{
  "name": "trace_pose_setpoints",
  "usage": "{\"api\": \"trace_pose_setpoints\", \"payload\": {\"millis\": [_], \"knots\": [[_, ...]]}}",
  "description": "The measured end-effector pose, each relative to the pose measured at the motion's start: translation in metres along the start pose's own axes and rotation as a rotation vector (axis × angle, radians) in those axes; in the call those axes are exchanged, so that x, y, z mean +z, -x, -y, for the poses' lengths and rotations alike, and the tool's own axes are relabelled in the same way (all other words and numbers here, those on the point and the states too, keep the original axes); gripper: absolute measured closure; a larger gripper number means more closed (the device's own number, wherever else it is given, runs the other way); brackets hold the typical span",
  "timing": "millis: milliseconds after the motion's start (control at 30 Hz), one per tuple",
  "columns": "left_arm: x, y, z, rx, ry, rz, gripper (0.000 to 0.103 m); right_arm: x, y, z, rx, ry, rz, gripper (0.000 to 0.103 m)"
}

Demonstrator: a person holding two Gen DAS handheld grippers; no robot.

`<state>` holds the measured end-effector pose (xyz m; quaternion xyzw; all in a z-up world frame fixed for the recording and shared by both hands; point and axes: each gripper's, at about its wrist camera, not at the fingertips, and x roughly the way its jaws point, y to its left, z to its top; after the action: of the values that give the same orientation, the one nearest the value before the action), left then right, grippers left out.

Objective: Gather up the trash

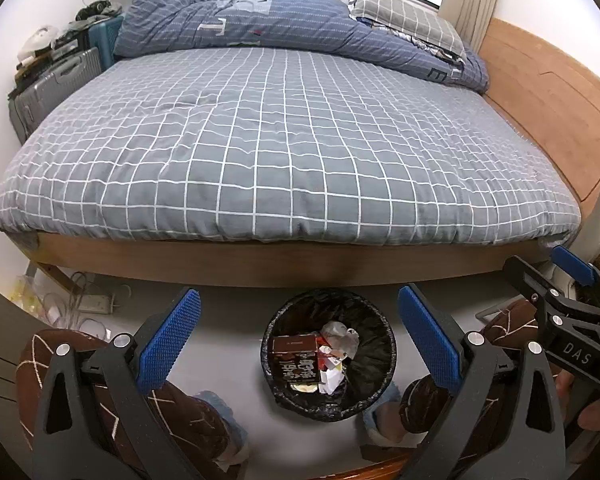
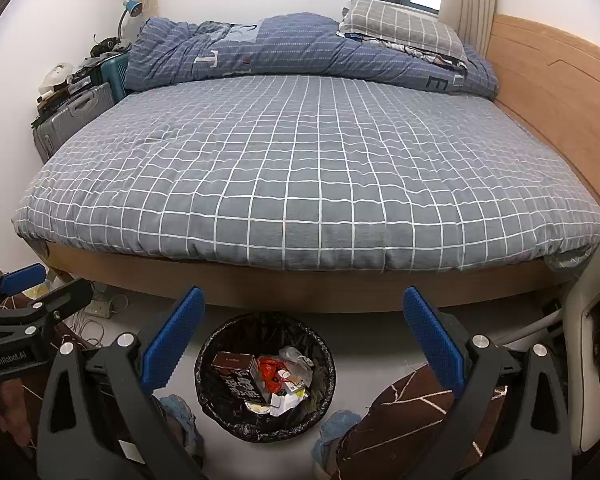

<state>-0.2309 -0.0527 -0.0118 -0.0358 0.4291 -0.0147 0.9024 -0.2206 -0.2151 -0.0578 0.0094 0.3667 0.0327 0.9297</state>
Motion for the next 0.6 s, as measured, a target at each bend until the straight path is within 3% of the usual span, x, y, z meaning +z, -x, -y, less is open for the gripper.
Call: {"api": "trace_pose_setpoints", "payload": {"millis": [600], "knots": [[-0.0005,0.0000,0.0010,0.024,-0.036,-0.002,0.006,-0.0010,-0.0042,-0.0006,0.003,0.001,-0.009,0.008]]}}
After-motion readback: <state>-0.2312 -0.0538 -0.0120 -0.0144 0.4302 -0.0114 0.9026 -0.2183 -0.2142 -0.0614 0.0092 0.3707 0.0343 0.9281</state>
